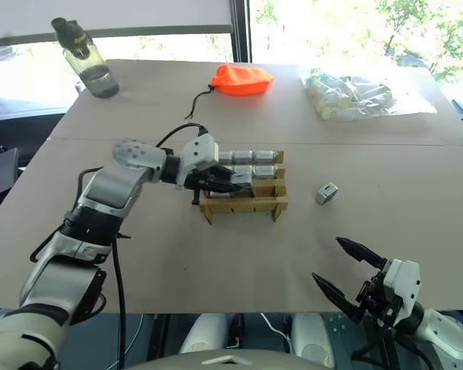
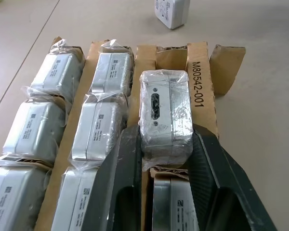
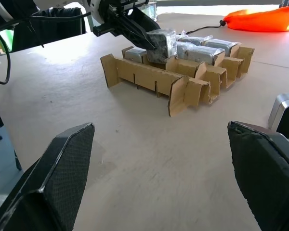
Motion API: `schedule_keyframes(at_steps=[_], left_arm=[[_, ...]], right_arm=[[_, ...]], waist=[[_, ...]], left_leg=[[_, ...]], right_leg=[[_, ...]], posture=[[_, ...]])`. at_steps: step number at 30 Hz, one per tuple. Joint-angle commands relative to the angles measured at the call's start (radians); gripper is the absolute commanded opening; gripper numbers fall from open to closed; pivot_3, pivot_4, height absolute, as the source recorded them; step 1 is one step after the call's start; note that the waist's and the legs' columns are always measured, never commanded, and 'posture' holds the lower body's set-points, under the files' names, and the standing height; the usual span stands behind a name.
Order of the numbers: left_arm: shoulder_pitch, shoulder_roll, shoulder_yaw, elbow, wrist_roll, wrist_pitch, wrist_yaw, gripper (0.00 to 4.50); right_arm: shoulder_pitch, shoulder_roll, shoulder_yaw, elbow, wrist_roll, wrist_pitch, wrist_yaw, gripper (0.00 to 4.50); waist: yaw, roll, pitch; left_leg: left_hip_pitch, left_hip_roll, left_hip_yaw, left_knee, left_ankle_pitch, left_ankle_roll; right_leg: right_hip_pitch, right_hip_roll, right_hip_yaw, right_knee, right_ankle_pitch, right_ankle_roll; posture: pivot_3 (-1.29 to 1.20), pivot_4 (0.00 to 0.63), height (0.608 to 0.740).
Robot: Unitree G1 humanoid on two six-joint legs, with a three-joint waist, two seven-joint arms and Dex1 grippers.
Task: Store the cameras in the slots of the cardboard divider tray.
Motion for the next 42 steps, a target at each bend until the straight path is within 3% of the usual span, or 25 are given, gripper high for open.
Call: schedule_keyframes(at_steps=[1, 25, 33, 42], left_arm=[[-0.018, -0.012, 0.000, 0.003, 0.012, -0.030, 0.008, 0.73], [-0.007, 0.013, -0.045, 0.002, 0.024, -0.010, -0.094, 0.73], [-0.022, 0.011, -0.006, -0.027, -0.012, 0.041, -0.102, 4.37], [0.051, 0.075, 0.147, -0.255, -0.182, 0.158, -0.094, 4.37]], right_arm=[[-0.007, -0.003, -0.021, -0.003, 0.013, -0.021, 0.003, 4.38], [-0.039, 0.006, -0.020, 0.015, 0.003, -0.032, -0.022, 4.38], [-0.046, 0.000, -0.028, 0.031, 0.000, -0.035, -0.029, 4.50], [-0.105, 0.012, -0.036, 0.008, -0.032, 0.046, -0.173, 4.50]], waist=[[0.001, 0.000, 0.000], [-0.001, 0.000, 0.000], [0.000, 0.000, 0.000], [-0.002, 0.000, 0.000]], left_leg=[[0.000, 0.000, 0.000, 0.000, 0.000, 0.000], [0.000, 0.000, 0.000, 0.000, 0.000, 0.000], [0.000, 0.000, 0.000, 0.000, 0.000, 0.000], [0.000, 0.001, 0.000, 0.001, 0.000, 0.000]], right_leg=[[0.000, 0.000, 0.000, 0.000, 0.000, 0.000], [0.000, 0.000, 0.000, 0.000, 0.000, 0.000], [0.000, 0.000, 0.000, 0.000, 0.000, 0.000], [0.000, 0.000, 0.002, 0.000, 0.000, 0.000]], posture=[[0.00, 0.150, 0.726], [0.00, 0.150, 0.726], [0.00, 0.150, 0.726], [0.00, 0.150, 0.726]])
